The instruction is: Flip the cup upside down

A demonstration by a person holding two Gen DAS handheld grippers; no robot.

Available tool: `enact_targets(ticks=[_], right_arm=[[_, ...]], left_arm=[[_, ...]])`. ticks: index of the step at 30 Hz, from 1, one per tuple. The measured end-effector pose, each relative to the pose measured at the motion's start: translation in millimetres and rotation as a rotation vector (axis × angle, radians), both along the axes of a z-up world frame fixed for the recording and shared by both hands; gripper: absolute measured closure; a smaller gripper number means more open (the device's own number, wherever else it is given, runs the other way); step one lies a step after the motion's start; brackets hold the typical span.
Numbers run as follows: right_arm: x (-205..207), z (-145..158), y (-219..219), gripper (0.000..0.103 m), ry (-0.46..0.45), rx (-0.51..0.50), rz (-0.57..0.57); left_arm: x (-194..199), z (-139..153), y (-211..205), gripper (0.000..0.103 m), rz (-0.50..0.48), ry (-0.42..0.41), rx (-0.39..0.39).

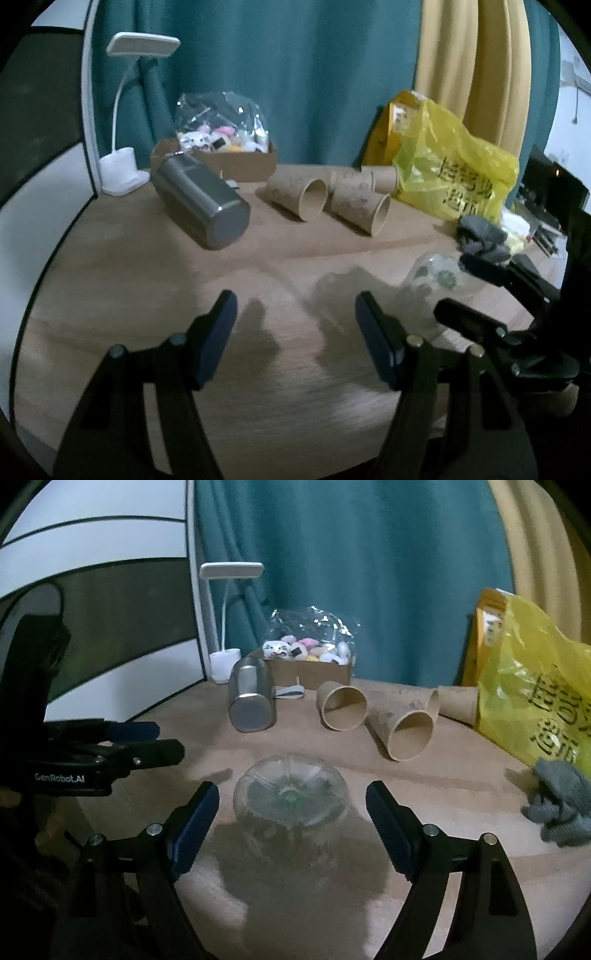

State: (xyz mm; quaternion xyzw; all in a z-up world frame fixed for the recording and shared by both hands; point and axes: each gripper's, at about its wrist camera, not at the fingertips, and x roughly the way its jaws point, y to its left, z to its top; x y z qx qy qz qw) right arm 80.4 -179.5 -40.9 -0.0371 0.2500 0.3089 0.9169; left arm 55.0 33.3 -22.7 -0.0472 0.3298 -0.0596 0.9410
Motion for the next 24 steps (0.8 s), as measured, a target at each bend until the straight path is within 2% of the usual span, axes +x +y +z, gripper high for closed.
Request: enact_targets(ticks=[4,10,14,24], right_arm=[[-6,12,-10,0.019,0.029,-0.021,-0.060],[-8,22,-37,0.019,0.123,-0.012,-0.188],[-17,24,-51,0.019,0.130,-0.038,-0.254],[-49,20,-62,0.019,0.109,-0.063,-0.288]], left_arm=[[-17,5,-5,0.035,0.039,-0.044,0.011],[-32,10,-9,0.035,0.084,-0.077,0.000],[-44,15,-14,0.035,0.102,-0.090,0.000],[-79,19,-30,0.035,0.118,-0.090,0.006]])
